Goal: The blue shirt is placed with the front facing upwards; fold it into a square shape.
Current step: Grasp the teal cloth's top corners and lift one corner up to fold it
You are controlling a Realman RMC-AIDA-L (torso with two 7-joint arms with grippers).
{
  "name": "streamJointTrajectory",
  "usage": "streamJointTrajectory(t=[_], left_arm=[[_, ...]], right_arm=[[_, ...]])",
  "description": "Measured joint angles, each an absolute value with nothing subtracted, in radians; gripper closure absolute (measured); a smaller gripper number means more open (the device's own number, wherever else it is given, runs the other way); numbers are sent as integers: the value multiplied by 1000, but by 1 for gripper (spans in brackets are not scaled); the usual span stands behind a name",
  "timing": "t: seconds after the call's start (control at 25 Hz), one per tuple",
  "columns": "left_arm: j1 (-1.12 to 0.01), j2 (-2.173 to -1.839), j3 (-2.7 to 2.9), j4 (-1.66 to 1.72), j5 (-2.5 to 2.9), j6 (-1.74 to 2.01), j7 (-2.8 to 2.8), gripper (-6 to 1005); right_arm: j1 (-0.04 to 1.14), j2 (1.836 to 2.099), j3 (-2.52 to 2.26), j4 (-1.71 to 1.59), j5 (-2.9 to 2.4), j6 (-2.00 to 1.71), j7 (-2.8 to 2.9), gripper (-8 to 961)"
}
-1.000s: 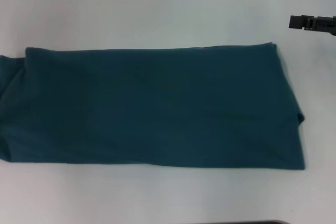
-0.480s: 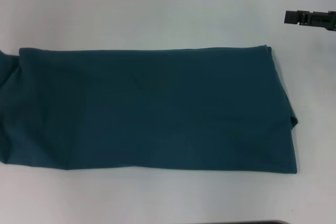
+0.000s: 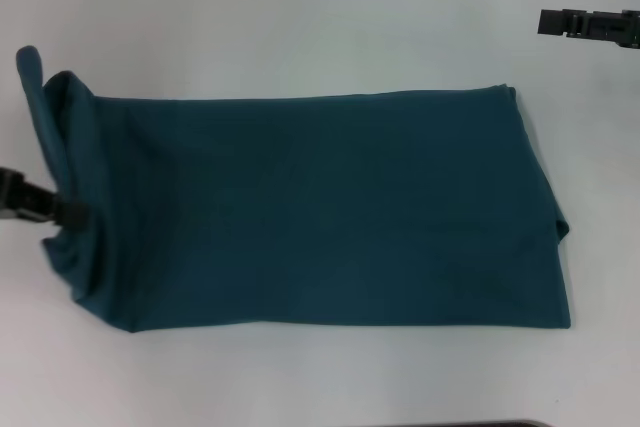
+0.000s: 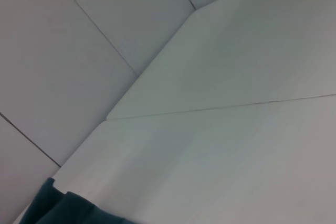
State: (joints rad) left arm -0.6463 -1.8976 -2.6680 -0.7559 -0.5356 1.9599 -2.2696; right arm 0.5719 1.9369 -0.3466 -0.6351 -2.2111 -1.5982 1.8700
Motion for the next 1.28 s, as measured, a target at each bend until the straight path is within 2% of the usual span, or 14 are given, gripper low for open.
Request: streamJointTrajectory(t=[0.24, 0.8, 1.0, 1.28], left_arm=[[-650, -1931, -2656, -768, -681, 2028, -2222, 969], [-678, -1960, -2491, -770, -925, 2035, -2207, 969], [-692, -1965, -2463, -782, -937, 2028, -2207, 969], [-684, -1955, -2467, -782, -939, 2022, -2207, 968]], right_arm=[[578, 1940, -348, -619, -2211, -1597, 1868, 188], [584, 1965, -412, -595, -2210, -1540, 1861, 188], [588, 1967, -413, -595, -2210, -1537, 1860, 188], [590, 1968, -425, -593, -2214, -1536, 1851, 189]])
